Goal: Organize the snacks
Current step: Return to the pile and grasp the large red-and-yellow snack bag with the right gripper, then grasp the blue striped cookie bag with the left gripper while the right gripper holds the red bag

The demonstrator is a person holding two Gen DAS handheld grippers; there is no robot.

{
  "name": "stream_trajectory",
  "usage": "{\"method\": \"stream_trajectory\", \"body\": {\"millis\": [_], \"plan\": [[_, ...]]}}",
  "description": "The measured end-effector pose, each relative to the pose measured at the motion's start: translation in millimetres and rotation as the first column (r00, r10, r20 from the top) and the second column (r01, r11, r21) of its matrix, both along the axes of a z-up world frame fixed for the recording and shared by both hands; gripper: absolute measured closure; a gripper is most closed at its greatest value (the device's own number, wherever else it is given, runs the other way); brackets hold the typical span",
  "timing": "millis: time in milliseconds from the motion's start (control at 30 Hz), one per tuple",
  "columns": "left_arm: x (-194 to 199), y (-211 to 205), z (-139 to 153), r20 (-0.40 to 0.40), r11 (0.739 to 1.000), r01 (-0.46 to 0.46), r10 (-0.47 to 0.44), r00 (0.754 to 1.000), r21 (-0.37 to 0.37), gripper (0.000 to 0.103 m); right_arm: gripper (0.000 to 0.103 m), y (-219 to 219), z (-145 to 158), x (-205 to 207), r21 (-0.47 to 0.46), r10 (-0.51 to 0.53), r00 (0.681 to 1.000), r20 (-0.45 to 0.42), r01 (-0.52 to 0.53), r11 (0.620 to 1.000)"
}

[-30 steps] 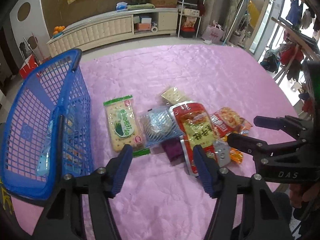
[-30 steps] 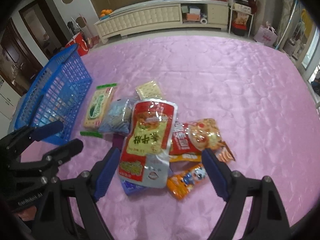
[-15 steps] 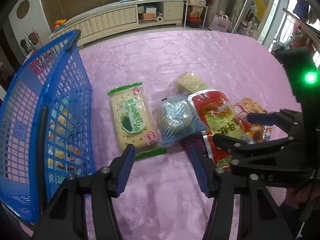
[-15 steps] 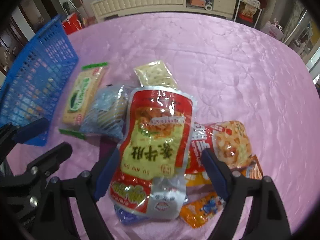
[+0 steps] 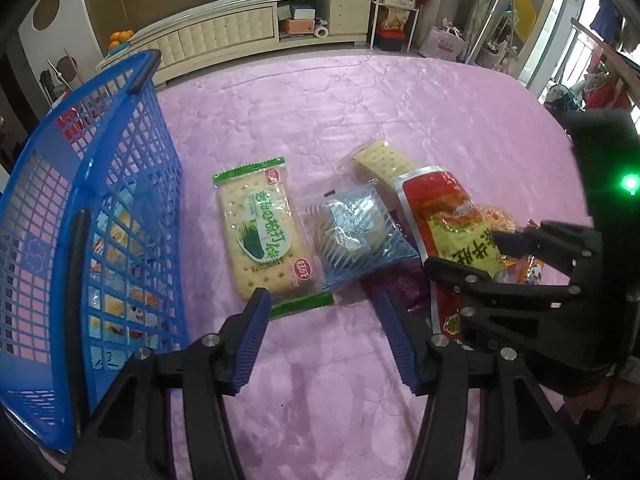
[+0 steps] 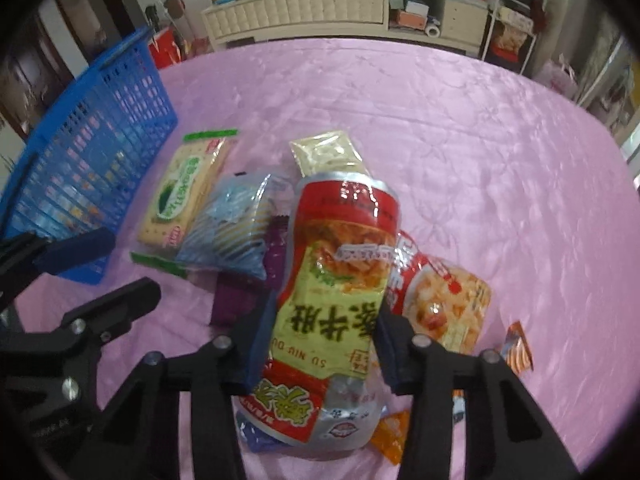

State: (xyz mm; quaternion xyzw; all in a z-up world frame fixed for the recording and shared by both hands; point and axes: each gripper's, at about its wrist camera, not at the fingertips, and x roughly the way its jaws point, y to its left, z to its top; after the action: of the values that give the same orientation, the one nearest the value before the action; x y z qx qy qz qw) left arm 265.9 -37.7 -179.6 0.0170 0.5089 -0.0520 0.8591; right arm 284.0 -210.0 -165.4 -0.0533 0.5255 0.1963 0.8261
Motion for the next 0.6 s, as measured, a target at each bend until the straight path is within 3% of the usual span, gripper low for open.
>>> {"method": "stream_trajectory", "body": {"millis": [200, 267, 400, 600], "plan": [[4.3, -0.7, 7.0, 0.006, 1.0, -0.01, 0.01, 1.0, -0.019, 0.048, 0.052, -27.8, 22.6, -5.6, 0.05, -0.045, 0.998, 0.048, 0.043, 0.998], [7.3, -0.6, 9.7, 0.004, 0.999, -0.018, 0.018, 1.0, -0.04, 0.041, 0.052, -32.6, 31.5, -5.6, 0.059, -0.057, 0.996, 0.069, 0.053, 0.997], [20.4, -2.6, 8.4, -0.01, 0.997, -0.027, 0.026, 1.0, -0.074, 0.041, 0.052, -36.2, 43.3, -1.6, 0.082, -0.066, 0.993, 0.1, 0.058, 0.995], [42.8, -13.4, -0.1, -0.033, 0.996, -0.028, 0.025, 0.999, -0.088, 0.041, 0.052, -25.7, 35.7, 5.1, 0.03, -0.031, 0.991, 0.129, 0.028, 0.999]]}}
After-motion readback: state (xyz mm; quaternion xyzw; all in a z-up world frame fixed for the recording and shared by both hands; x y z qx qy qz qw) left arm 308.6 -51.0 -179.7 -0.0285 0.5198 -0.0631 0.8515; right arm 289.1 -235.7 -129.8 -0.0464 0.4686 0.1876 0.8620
